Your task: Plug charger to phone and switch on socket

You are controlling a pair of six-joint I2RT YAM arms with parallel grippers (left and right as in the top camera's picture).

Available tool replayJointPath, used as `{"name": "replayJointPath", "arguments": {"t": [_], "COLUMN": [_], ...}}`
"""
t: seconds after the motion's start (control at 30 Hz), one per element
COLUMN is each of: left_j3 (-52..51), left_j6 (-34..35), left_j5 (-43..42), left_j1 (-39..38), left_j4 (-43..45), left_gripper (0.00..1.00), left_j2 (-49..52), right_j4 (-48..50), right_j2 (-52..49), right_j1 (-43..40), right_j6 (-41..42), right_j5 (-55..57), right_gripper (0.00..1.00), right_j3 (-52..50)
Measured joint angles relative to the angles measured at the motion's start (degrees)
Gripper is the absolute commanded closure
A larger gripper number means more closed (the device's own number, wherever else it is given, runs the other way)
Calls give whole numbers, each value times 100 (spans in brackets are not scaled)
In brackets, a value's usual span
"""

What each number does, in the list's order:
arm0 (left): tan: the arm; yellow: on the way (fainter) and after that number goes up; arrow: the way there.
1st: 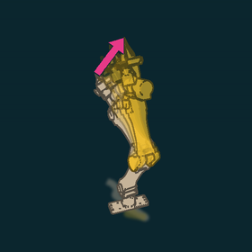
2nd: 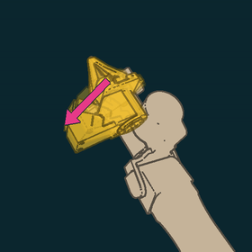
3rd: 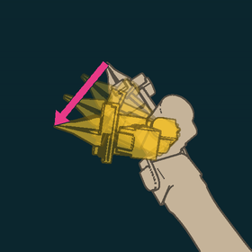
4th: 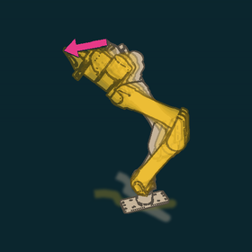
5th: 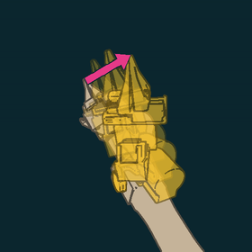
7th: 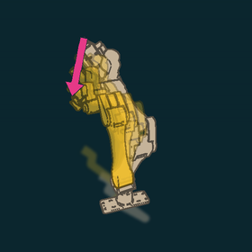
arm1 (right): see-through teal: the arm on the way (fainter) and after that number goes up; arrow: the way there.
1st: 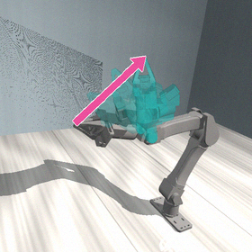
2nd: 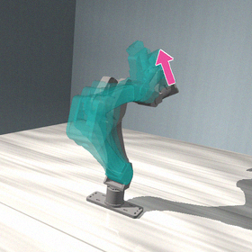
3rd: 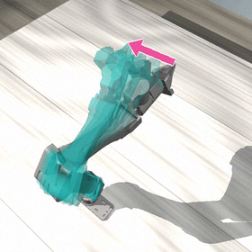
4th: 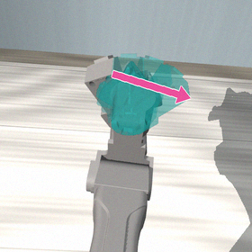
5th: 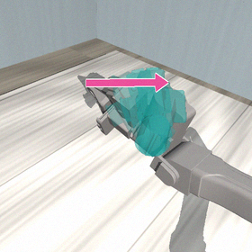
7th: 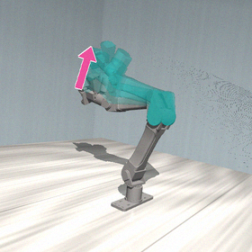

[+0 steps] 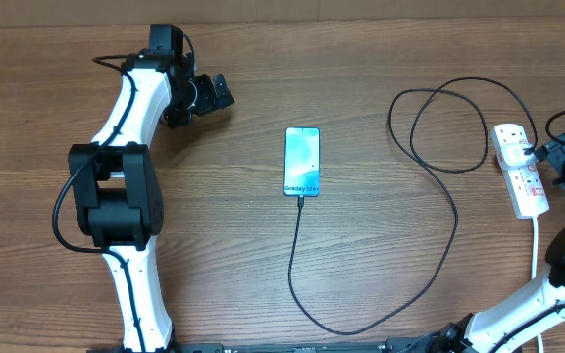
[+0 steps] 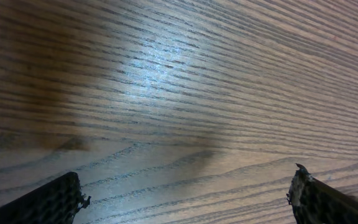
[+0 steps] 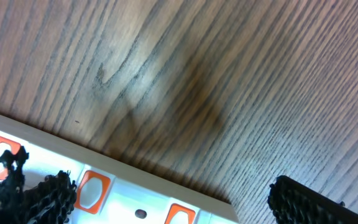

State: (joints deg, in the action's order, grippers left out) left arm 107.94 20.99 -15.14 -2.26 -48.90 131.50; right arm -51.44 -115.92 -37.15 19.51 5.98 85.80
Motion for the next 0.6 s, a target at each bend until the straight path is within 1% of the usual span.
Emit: {"name": "replayJointPath", "arguments": {"t": [0.33,0.6], "left_j3": [0,0], "left_j6": [0,0], "left_j5": [0,0], "left_j1": [0,0], "left_j4": [0,0], "left_gripper": [0,1], "left_j2": [-2,-2], "right_j4": [-236,-201], "right_j2": [0,2], "right_j1": [2,4], "right_j6": [-4,105], "right_j5": [-2,188], "right_gripper": [0,0], "right_j3": [0,0]}}
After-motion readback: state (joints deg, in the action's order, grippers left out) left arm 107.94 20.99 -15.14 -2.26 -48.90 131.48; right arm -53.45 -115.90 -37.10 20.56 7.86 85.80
